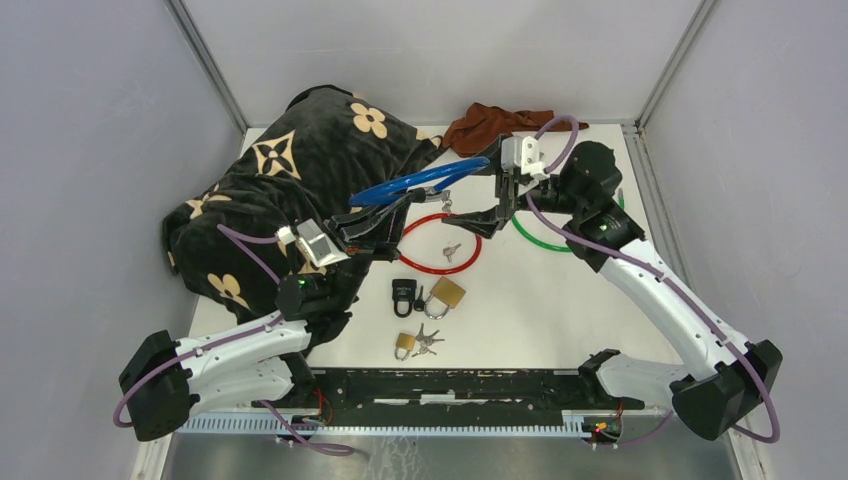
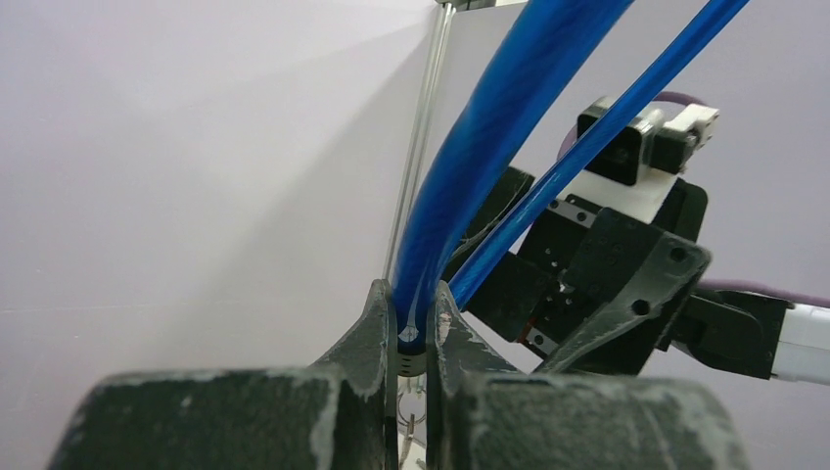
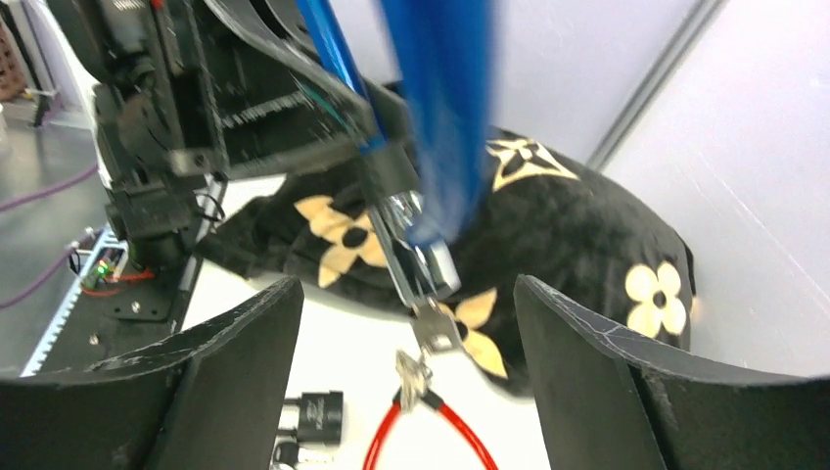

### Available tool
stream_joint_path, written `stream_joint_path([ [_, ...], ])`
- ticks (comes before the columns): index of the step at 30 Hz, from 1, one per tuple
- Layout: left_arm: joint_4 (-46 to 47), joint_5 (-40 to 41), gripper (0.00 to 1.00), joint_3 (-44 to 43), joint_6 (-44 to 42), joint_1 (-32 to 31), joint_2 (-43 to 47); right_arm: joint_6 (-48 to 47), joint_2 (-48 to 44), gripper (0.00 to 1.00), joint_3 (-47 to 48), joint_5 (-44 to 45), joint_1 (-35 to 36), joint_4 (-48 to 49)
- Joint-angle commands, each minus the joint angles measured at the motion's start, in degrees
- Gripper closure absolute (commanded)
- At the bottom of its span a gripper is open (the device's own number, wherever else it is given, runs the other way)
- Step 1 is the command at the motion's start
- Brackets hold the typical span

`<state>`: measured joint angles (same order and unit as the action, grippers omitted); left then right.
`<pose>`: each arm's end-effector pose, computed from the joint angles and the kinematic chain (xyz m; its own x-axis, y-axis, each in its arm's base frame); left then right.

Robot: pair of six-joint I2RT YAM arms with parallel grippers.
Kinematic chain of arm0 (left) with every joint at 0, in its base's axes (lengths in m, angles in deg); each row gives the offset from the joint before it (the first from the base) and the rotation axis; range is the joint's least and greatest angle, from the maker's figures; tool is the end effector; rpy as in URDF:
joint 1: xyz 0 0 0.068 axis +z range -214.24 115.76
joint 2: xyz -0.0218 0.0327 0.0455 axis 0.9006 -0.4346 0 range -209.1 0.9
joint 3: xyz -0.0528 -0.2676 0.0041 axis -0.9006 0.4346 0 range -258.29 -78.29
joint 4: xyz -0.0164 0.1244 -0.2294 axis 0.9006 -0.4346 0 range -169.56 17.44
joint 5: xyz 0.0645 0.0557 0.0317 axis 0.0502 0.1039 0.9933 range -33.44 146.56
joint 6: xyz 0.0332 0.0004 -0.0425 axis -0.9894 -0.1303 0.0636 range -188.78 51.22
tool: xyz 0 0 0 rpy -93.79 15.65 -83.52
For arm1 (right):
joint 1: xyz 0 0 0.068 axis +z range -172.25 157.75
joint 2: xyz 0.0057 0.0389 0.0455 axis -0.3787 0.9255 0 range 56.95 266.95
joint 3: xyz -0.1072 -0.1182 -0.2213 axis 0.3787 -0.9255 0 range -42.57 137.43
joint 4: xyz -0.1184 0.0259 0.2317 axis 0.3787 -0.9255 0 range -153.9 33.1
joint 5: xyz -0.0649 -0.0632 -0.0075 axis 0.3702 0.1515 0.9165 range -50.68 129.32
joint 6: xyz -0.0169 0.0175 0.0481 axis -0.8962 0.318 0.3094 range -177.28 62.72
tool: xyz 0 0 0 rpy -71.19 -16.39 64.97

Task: Lock with the key
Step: Lock the lock.

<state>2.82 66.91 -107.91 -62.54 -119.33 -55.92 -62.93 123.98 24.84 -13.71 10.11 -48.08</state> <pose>0.1160 -0.1550 0.3571 0.3438 -0.6794 -0.6482 0.7801 0.5909 -0.2056 0.2008 0.1609 0.4335 0.2317 0.0767 -0.9697 -0.9700 0.0937 -0.2244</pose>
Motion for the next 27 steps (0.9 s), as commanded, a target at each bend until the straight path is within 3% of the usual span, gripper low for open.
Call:
stream_joint_path([
  [1,4.8,0.1,0.98,-0.9,0.0,-0.2,1.2,-3.9,0.7,0.16,1.6,-4.7,-4.5,-4.5],
  [10,4.7,-0.1,0.98,-1.1,-0.1,-0.1,0.8,1.0,4.5,0.32,2.7,-10.8,-4.8,0.6],
  [19,4.7,-0.2,0.98,-1.1,-0.1,-0.2,0.6,4.0,4.9,0.57,2.1,-10.6,-4.5,3.4],
  [27,4.7,-0.2,0.98,-1.1,0.0,-0.2,0.7,1.9,5.1,0.57,2.4,-8.7,-4.3,0.4],
])
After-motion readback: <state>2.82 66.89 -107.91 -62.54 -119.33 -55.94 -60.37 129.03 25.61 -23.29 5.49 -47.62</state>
